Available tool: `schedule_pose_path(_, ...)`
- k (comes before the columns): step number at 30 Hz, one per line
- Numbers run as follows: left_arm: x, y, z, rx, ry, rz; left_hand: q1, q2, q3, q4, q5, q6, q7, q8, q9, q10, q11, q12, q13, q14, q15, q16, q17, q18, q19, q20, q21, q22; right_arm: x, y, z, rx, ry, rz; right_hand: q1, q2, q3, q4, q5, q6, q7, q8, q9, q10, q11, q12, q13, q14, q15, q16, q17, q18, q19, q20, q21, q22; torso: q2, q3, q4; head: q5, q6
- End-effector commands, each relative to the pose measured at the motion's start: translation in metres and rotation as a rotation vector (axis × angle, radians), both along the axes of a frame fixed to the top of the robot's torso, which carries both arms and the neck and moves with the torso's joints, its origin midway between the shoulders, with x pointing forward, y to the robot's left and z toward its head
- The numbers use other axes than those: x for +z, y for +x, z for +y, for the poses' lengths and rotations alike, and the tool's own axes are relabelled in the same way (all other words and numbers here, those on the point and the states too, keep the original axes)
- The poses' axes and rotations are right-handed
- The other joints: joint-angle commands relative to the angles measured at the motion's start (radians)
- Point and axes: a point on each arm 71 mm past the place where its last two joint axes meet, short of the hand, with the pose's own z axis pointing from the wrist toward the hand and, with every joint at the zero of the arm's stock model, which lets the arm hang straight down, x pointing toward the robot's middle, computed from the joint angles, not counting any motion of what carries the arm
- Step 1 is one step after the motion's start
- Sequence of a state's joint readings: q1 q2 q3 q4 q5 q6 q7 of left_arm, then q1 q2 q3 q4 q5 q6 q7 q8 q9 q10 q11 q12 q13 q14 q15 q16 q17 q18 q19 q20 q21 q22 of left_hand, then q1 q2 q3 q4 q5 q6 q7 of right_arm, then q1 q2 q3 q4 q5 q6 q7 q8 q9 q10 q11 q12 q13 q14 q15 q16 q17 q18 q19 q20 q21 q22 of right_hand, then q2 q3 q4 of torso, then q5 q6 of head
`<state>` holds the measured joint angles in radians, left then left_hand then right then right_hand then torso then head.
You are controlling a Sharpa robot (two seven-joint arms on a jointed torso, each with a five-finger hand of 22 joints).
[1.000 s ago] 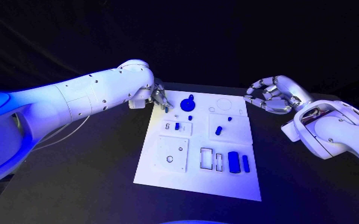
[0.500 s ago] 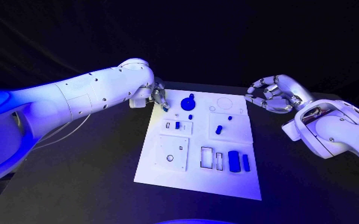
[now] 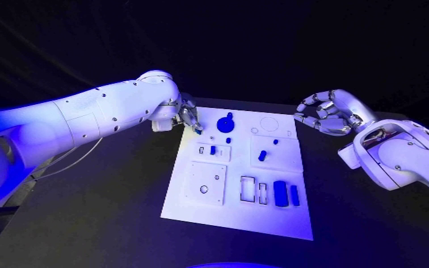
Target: Assemble the parts on the task board
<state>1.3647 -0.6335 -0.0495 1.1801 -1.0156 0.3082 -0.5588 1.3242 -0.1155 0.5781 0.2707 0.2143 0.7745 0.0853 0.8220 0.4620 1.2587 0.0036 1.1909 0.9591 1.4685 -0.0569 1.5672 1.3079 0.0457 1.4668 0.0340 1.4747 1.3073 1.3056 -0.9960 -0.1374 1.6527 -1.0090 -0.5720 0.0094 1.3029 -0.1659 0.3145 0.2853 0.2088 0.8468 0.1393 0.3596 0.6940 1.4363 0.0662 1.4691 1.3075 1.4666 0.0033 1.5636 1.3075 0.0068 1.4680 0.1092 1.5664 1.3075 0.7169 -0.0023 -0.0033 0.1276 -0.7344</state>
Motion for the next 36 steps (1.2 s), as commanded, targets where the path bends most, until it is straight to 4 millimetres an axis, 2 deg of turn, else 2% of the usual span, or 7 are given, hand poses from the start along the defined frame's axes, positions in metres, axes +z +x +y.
schedule_pose_path(1, 0.005, -0.006, -0.004, 0.016, -0.104, 0.004, -0.006, -0.012, 0.136, -0.128, 0.004, 0.009, -0.005, 0.008, 0.018, 0.01, -0.001, 0.005, 0.004, 0.102, -0.001, 0.004, 0.263, -0.006, 0.02, 0.004, 0.007, 0.083, 0.001, 0.0, 0.0, 0.003, 0.0, -0.013, -0.004, 0.002, 0.0, 0.001, -0.003, -0.005, 0.001, 0.007, 0.001, 0.002, -0.004, -0.004, 0.122, 0.095, -0.01, -0.004, 0.225, -0.006, 0.101, -0.008, 0.002, 0.261, -0.002, 0.0007, 0.0036, 0.003, 0.001)
schedule_pose_path(6, 0.009, -0.016, -0.003, -0.005, -0.139, 0.002, -0.014, -0.02, 0.154, -0.139, 0.005, 0.012, -0.006, 0.011, 0.02, 0.016, -0.002, 0.008, 0.004, 0.102, -0.002, 0.004, 0.263, -0.007, 0.022, 0.003, 0.008, 0.086, 0.001, 0.0, -0.001, 0.001, 0.0, -0.014, -0.004, 0.002, 0.0, 0.001, -0.003, -0.005, 0.001, 0.007, 0.001, 0.002, -0.004, -0.004, 0.122, 0.095, -0.01, -0.004, 0.225, -0.006, 0.101, -0.008, 0.002, 0.261, -0.002, 0.0006, 0.0073, 0.003, 0.0)
schedule_pose_path(15, 0.007, -0.029, -0.005, -0.097, -0.124, -0.039, -0.028, -0.044, 0.214, -0.168, 0.009, 0.021, -0.006, 0.016, 0.026, 0.022, -0.004, 0.008, 0.002, 0.102, -0.004, 0.004, 0.263, -0.008, 0.025, 0.0, 0.012, 0.093, 0.0, 0.0, -0.001, 0.0, 0.0, -0.015, -0.005, 0.002, -0.001, 0.001, -0.003, -0.005, 0.001, 0.007, 0.001, 0.002, -0.004, -0.004, 0.122, 0.095, -0.01, -0.005, 0.224, -0.006, 0.101, -0.008, 0.002, 0.261, -0.003, -0.0013, 0.0089, 0.004, -0.005)
schedule_pose_path(17, 0.004, -0.031, -0.007, -0.109, -0.115, -0.044, -0.029, -0.046, 0.218, -0.17, 0.009, 0.022, -0.006, 0.017, 0.026, 0.022, -0.004, 0.008, 0.001, 0.102, -0.004, 0.004, 0.263, -0.008, 0.026, 0.0, 0.013, 0.095, 0.0, 0.0, -0.001, 0.0, 0.0, -0.014, -0.005, 0.002, -0.001, 0.001, -0.003, -0.005, 0.001, 0.007, 0.001, 0.002, -0.004, -0.004, 0.122, 0.095, -0.01, -0.005, 0.224, -0.006, 0.101, -0.008, 0.002, 0.261, -0.003, -0.0007, 0.0077, 0.005, -0.006)
schedule_pose_path(21, -0.003, -0.036, -0.009, -0.137, -0.089, -0.051, -0.033, -0.051, 0.229, -0.175, 0.01, 0.025, -0.007, 0.018, 0.027, 0.023, -0.004, 0.008, 0.0, 0.102, -0.004, 0.004, 0.263, -0.008, 0.027, 0.0, 0.013, 0.096, -0.001, 0.0, -0.001, 0.001, 0.0, -0.013, -0.005, 0.002, -0.001, 0.001, -0.003, -0.005, 0.001, 0.007, 0.001, 0.002, -0.004, -0.004, 0.122, 0.095, -0.01, -0.005, 0.224, -0.006, 0.101, -0.008, 0.002, 0.261, -0.002, -0.0016, 0.0058, 0.007, -0.007)
schedule_pose_path(24, -0.008, -0.039, -0.012, -0.156, -0.073, -0.045, -0.036, -0.055, 0.237, -0.178, 0.011, 0.026, -0.007, 0.019, 0.028, 0.024, -0.005, 0.008, 0.001, 0.102, -0.005, 0.004, 0.263, -0.009, 0.027, -0.001, 0.014, 0.098, -0.001, 0.0, -0.001, 0.001, 0.0, -0.012, -0.005, 0.002, -0.001, 0.001, -0.003, -0.005, 0.001, 0.007, 0.001, 0.002, -0.004, -0.004, 0.122, 0.095, -0.01, -0.005, 0.224, -0.006, 0.101, -0.008, 0.002, 0.261, -0.002, -0.0004, 0.004, 0.008, -0.009)
schedule_pose_path(36, -0.017, -0.046, -0.017, -0.182, -0.026, -0.035, -0.04, -0.061, 0.247, -0.184, 0.011, 0.03, -0.008, 0.02, 0.03, 0.024, -0.006, 0.005, -0.005, 0.102, -0.005, 0.004, 0.263, -0.01, 0.029, -0.001, 0.016, 0.102, -0.002, 0.0, -0.001, 0.002, 0.001, -0.011, -0.005, 0.002, -0.001, 0.001, -0.003, -0.005, 0.001, 0.007, 0.001, 0.002, -0.004, -0.004, 0.122, 0.095, -0.01, -0.005, 0.224, -0.006, 0.101, -0.008, 0.002, 0.261, -0.001, 0.0015, 0.0046, 0.008, -0.015)
